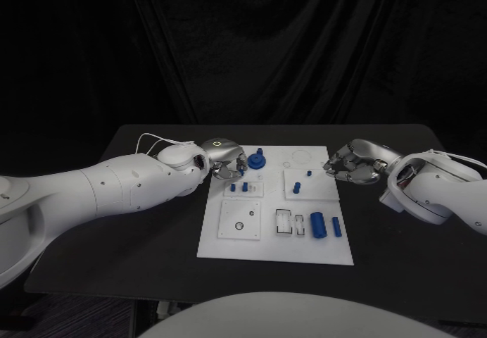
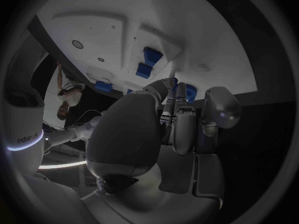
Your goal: Assemble the parts on the task board
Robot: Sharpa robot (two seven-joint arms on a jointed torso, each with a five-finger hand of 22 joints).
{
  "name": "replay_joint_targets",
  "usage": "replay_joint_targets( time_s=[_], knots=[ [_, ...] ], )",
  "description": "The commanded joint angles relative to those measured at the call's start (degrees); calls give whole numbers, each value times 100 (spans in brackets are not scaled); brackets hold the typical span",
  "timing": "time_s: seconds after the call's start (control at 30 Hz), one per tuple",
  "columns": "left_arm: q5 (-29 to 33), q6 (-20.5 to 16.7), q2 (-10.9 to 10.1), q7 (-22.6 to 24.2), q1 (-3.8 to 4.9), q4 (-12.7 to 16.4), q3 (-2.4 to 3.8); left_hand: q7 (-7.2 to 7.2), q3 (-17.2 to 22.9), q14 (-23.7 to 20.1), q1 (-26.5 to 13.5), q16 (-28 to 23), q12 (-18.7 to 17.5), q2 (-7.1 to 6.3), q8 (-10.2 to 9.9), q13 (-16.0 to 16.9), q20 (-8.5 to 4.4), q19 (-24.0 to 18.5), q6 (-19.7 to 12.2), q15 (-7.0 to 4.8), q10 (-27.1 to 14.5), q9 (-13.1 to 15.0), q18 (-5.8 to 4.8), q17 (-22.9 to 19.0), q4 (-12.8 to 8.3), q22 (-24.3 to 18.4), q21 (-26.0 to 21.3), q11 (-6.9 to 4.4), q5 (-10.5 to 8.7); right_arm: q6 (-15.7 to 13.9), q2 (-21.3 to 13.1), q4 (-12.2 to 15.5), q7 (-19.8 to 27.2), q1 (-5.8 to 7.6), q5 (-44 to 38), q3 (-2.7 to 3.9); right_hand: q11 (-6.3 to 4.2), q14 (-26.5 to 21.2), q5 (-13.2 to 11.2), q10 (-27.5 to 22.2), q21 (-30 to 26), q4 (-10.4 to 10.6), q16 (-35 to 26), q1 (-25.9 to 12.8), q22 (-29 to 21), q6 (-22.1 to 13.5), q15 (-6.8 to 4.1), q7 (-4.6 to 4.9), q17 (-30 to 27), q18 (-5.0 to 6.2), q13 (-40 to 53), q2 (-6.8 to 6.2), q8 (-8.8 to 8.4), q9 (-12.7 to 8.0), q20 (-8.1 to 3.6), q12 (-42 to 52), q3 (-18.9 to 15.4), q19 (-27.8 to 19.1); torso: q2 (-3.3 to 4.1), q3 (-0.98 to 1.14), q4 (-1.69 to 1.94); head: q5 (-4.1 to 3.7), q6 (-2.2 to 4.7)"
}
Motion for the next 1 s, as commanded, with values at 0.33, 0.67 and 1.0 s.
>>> replay_joint_targets(
  time_s=[0.33, 0.67, 1.0],
  knots=[
    [-20, 132, 4, -18, -16, 19, 1, 10, 6, 95, 54, -28, -32, 18, 9, -11, 5, -10, 47, 32, 26, 1, 110, -36, -62, -29, -78, 1, 35, 55, 13, -2, -121, -22, -5, 4, -6, 477, 22, 259, -37, 1, -23, 43, 1084, 38, 18, -10, 1088, 91, 1184, -17, 20, -6, 13, -28, 35, 34, 1, -2, 4, -1, 0],
    [-20, 222, 6, -39, -19, 23, 1, 16, 18, 84, 67, -39, -41, 23, -3, -17, 8, -22, 39, 37, 27, -3, 117, -57, -81, -64, -135, 7, 47, 69, 18, -6, -131, -25, -5, 4, -6, 477, 22, 254, -48, -1, -26, 44, 1081, 35, 18, -10, 1086, 93, 1178, -18, 18, -7, 12, -33, 38, 30, 3, -1, 3, 17, 0],
    [-20, 302, 35, -40, -28, 28, 1, 22, 24, 68, 67, -61, -47, 29, -13, -20, 10, -33, 31, 40, 26, -6, 124, -99, -88, -93, -183, 12, 40, 79, 33, -13, -132, -27, -5, 4, -6, 473, 23, 242, -68, -4, -37, 48, 1074, 33, 17, -10, 1072, 98, 1166, -16, 16, -8, 12, -43, 44, 21, 1, -1, 3, 17, 0]
  ],
)
